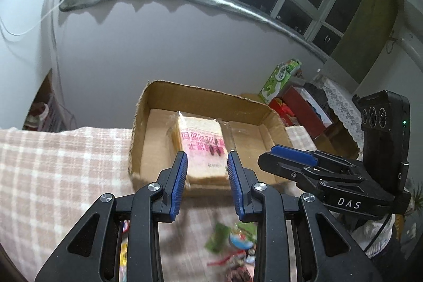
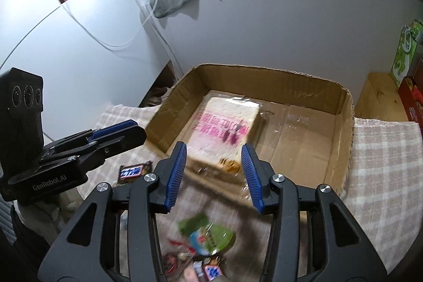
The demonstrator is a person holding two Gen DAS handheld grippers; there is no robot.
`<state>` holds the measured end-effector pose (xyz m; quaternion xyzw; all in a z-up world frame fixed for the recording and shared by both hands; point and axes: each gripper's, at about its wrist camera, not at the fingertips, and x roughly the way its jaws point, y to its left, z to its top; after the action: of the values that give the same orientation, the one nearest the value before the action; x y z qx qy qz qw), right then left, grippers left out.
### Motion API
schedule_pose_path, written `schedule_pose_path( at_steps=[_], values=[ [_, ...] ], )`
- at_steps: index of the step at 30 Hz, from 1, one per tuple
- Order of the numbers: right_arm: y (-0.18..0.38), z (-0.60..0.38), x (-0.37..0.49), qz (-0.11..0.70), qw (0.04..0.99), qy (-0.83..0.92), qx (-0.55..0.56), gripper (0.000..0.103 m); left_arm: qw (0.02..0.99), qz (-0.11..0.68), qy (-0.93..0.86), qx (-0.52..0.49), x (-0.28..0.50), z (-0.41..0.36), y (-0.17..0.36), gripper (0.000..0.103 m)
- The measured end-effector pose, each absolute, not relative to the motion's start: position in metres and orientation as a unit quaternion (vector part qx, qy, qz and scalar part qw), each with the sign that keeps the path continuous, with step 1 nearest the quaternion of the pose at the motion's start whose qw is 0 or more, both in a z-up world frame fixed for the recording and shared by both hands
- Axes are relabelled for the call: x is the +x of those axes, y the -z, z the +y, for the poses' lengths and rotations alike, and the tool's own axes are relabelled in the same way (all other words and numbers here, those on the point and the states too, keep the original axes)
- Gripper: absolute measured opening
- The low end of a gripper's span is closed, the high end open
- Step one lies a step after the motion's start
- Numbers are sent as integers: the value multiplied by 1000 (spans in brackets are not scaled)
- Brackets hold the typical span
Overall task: Organize snacks
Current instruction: 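Move the left gripper to the black candy packet while the right gripper approaches the chocolate bar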
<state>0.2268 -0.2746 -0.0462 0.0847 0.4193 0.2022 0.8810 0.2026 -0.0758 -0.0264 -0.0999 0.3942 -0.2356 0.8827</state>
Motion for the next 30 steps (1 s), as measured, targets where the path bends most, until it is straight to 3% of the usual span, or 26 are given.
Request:
schedule_pose_path(
  at_steps=[12,17,30],
  values=[
    [29,-268,156,408,887,-207,55,46,893,381,223,-89,132,-54,18,32],
    [30,-266,128,405,890,-204,34,55,899,379,206,-78,92,-44,24,32],
    [45,-259,69,404,892,-202,-8,56,901,392,180,-43,22,-48,51,32]
  ],
)
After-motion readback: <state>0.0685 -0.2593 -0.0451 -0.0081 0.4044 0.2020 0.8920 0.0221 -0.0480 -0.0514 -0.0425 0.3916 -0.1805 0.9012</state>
